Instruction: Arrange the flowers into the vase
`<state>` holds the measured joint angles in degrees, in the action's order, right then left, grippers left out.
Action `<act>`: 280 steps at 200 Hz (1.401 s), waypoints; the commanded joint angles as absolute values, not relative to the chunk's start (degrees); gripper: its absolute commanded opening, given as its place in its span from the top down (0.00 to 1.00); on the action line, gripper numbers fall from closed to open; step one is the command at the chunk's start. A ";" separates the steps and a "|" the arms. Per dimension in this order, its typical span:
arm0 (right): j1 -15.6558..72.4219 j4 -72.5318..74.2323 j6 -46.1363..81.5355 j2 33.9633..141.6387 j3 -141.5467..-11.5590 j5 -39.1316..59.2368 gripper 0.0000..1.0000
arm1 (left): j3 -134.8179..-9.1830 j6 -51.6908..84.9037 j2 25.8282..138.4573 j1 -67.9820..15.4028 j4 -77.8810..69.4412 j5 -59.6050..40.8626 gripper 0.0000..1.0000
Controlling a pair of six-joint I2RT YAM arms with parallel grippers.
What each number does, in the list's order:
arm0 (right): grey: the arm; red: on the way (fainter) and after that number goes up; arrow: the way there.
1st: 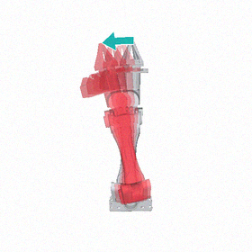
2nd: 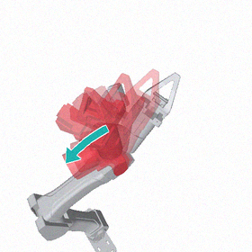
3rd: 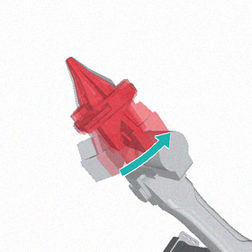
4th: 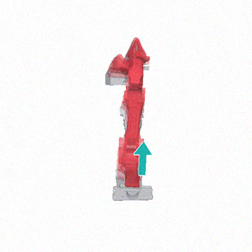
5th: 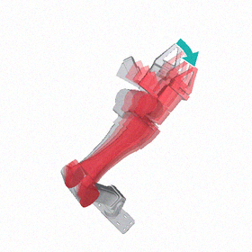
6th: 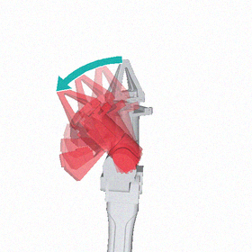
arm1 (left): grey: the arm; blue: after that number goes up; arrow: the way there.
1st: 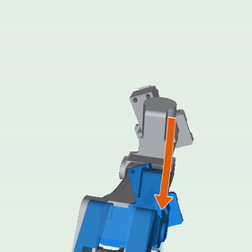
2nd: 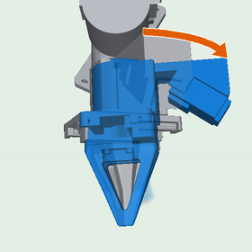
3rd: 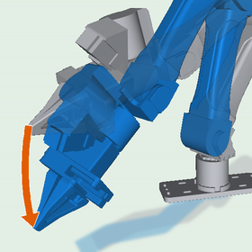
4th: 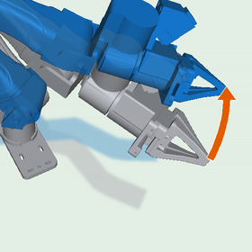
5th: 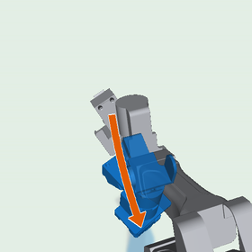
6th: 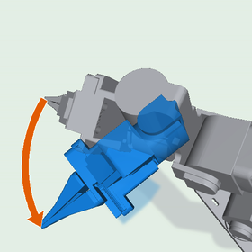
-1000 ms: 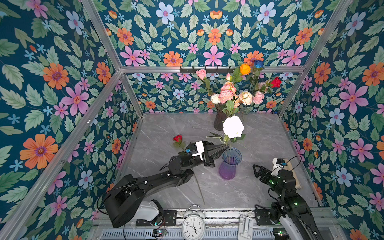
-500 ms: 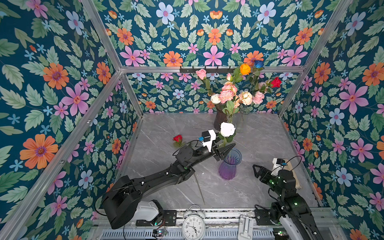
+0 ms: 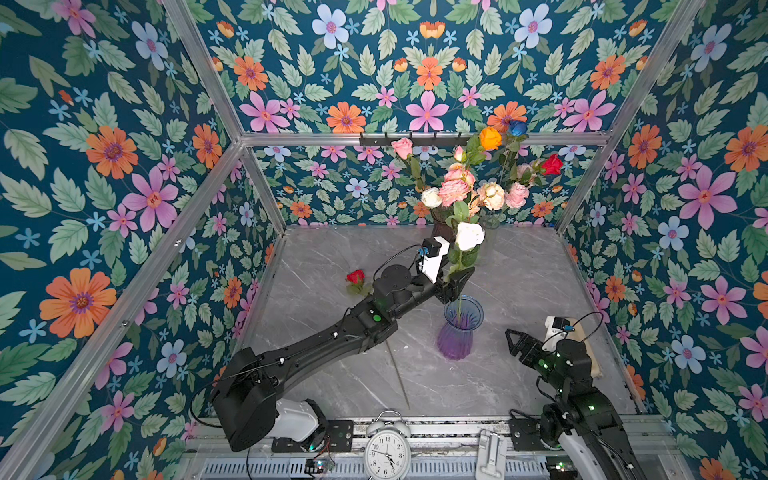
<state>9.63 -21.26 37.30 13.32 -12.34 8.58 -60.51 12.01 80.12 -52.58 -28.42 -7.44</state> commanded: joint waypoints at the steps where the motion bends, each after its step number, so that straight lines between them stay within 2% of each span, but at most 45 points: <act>1: 9.67 -20.66 37.39 13.18 -12.39 8.26 0.11 | -64.33 14.60 81.01 -52.38 -16.47 -1.71 0.29; 76: 9.67 -20.69 37.38 13.10 -12.39 8.35 0.11 | -66.24 15.28 78.58 -52.21 -9.70 2.98 0.27; 97: 9.70 -20.66 37.29 13.08 -12.38 8.40 0.11 | -67.05 16.16 78.45 -52.12 -6.04 6.01 0.23; 142: 9.72 -20.66 37.38 13.10 -12.39 8.44 0.11 | -60.99 17.43 72.86 -51.69 -8.43 9.65 0.19; 205: 9.67 -20.32 37.33 13.23 -12.26 8.44 0.11 | -53.03 21.01 65.27 -46.87 -14.37 3.21 0.19; 259: 9.67 -20.22 37.35 13.45 -12.30 8.45 0.11 | -57.35 22.02 68.61 -46.67 -15.12 -3.88 0.17; 273: 9.75 -20.24 37.33 13.45 -12.30 8.44 0.11 | -59.59 22.36 70.47 -46.68 -15.03 -6.10 0.13; 278: 9.67 -20.23 37.33 13.45 -12.30 8.49 0.11 | -60.55 22.61 71.20 -46.73 -15.03 -7.07 0.08; 280: 9.67 -20.22 37.35 13.45 -12.30 8.45 0.11 | -60.73 22.70 71.48 -46.68 -15.10 -7.50 0.03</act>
